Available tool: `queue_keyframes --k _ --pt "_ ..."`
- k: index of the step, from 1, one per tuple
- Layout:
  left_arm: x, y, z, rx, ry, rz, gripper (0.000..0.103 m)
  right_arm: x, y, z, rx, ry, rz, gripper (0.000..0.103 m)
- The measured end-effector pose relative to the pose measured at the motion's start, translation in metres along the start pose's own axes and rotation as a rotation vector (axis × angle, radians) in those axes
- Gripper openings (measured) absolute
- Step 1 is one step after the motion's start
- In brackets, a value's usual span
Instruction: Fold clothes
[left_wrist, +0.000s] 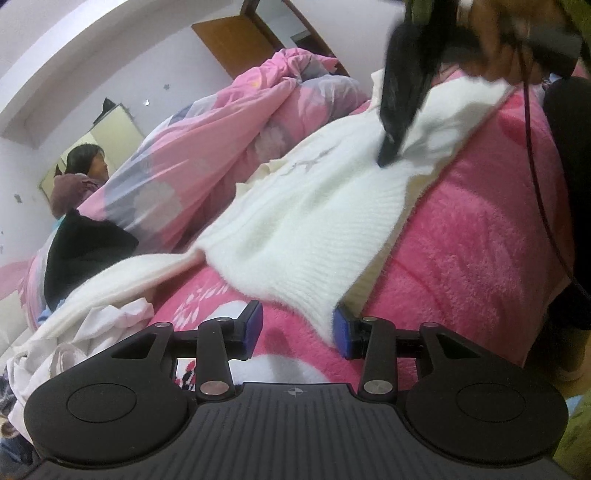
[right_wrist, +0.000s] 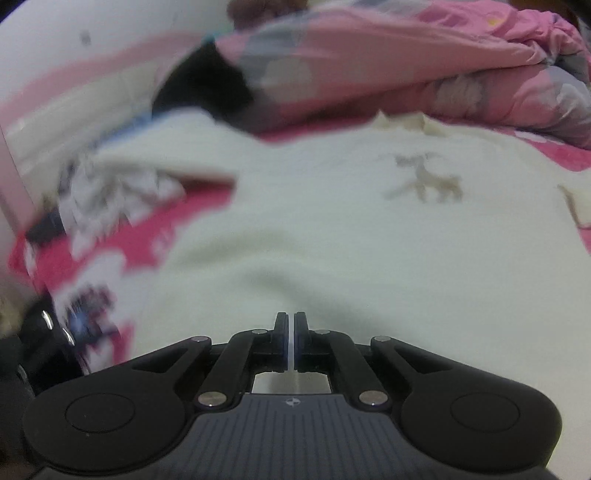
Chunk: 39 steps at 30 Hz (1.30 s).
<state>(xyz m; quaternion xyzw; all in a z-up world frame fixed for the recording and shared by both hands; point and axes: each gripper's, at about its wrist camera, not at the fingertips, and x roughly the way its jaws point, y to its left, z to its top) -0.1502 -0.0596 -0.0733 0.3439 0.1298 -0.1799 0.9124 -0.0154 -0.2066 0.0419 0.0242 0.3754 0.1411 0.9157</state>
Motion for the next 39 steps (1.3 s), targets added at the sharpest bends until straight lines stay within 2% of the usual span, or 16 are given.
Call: queue_keyframes --k 1,7,10,11,13,15,18,20,23,26,30,34,39 --pt "0.0 -0.001 0.0 0.004 0.002 0.003 0.04 0.009 -0.003 -0.001 -0.006 0.022 -0.039 0.0" --pt "0.001 -0.001 0.002 0.023 0.01 0.007 0.04 0.036 -0.027 0.012 0.15 -0.081 -0.031 0.0" --pt "0.001 -0.001 0.002 0.04 0.006 0.007 0.04 0.011 -0.037 0.007 0.191 -0.108 0.025 0.0" --pt "0.0 -0.002 0.001 0.045 0.004 0.007 0.04 -0.003 -0.042 0.005 0.188 -0.109 0.017 0.0" --pt "0.001 -0.002 0.001 0.054 0.001 0.004 0.04 -0.034 -0.054 0.0 0.175 -0.107 -0.007 0.0" --pt "0.001 -0.001 0.0 0.06 -0.003 -0.001 0.04 -0.046 -0.065 -0.003 0.14 -0.047 -0.077 0.0" --pt "0.001 -0.001 0.0 0.058 -0.005 -0.003 0.04 -0.029 -0.098 -0.014 0.199 0.022 -0.173 0.0" --pt "0.001 -0.001 0.0 0.064 -0.003 -0.001 0.04 -0.018 -0.116 -0.018 0.284 -0.041 -0.154 0.0" --pt "0.001 0.0 0.001 0.068 0.0 -0.004 0.04 -0.014 -0.12 -0.008 0.3 -0.115 -0.19 0.0" --pt "0.001 0.0 -0.001 0.077 -0.007 -0.007 0.04 -0.027 -0.121 -0.005 0.266 -0.099 -0.189 0.0" --pt "0.002 0.002 -0.001 0.082 -0.01 -0.015 0.04 -0.071 -0.118 -0.015 0.217 -0.068 -0.176 0.0" --pt "0.003 0.004 -0.002 0.088 -0.016 -0.028 0.04 -0.055 -0.132 -0.028 0.187 0.039 -0.332 0.0" --pt "0.003 0.004 -0.003 0.1 -0.02 -0.03 0.04 -0.041 -0.15 -0.022 0.266 -0.055 -0.357 0.0"
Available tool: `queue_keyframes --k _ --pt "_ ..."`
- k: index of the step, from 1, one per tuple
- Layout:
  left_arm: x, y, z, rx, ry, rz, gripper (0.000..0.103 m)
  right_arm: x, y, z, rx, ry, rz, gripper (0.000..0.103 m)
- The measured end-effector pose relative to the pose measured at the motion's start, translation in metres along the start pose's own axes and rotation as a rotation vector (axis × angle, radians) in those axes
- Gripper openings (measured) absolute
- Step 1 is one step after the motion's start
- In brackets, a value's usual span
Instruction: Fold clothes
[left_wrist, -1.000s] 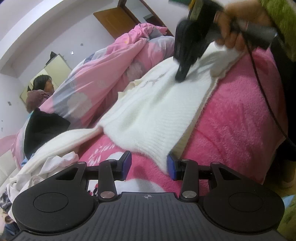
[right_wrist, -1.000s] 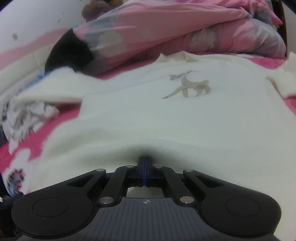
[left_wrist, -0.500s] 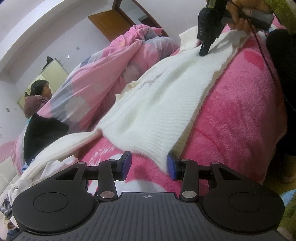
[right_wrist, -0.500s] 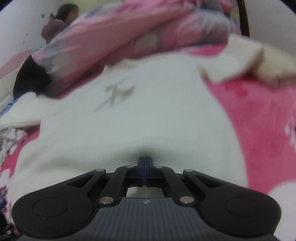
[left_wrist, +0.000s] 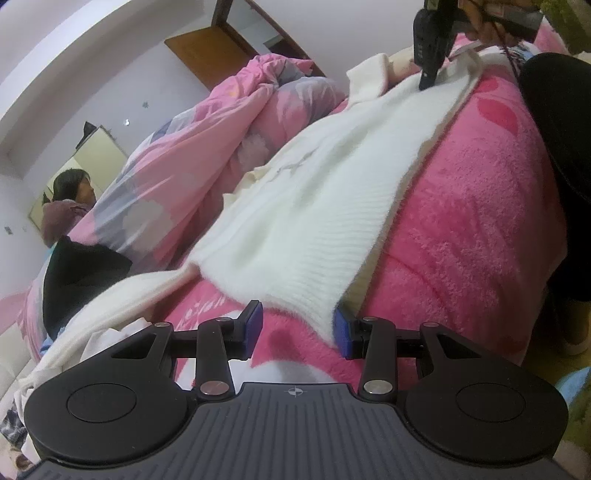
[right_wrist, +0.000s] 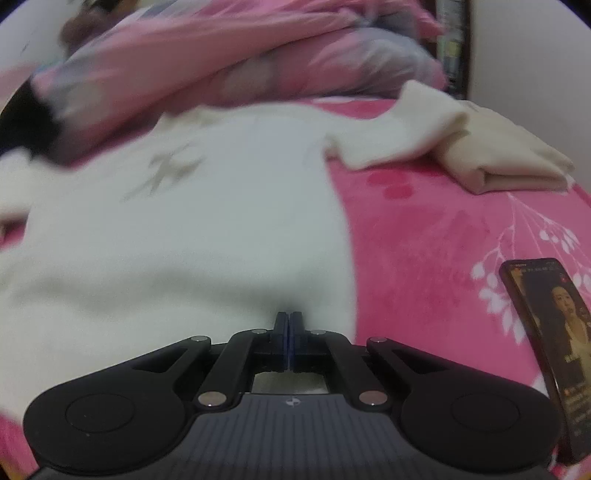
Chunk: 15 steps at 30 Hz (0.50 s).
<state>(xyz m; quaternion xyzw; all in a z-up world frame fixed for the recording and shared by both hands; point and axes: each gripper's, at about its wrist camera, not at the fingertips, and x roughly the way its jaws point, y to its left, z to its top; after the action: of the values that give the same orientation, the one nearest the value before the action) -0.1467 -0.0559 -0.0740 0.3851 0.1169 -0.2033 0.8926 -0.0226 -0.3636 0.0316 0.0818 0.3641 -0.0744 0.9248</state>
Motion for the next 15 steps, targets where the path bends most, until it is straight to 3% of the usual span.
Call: queue_keyframes --k 6,9,10,13,14,15 --pt "0.0 0.001 -0.001 -0.01 -0.004 -0.01 0.04 -0.04 -0.018 -0.012 0.079 0.003 0.054 0.002" --pt "0.0 0.004 -0.001 -0.014 -0.007 -0.023 0.04 -0.052 -0.032 -0.029 0.144 0.015 0.111 0.012" --pt "-0.001 0.006 -0.002 -0.017 -0.008 -0.032 0.04 -0.052 -0.035 -0.037 0.151 0.008 0.115 0.012" --pt "-0.01 0.017 -0.005 -0.051 0.005 -0.077 0.041 -0.059 -0.039 -0.044 0.165 -0.01 0.089 0.013" --pt "-0.015 0.026 -0.005 -0.098 0.024 -0.108 0.042 -0.064 -0.04 -0.045 0.168 -0.013 0.073 0.02" --pt "-0.02 0.036 -0.006 -0.149 0.043 -0.137 0.042 -0.07 -0.041 -0.046 0.17 -0.015 0.055 0.022"
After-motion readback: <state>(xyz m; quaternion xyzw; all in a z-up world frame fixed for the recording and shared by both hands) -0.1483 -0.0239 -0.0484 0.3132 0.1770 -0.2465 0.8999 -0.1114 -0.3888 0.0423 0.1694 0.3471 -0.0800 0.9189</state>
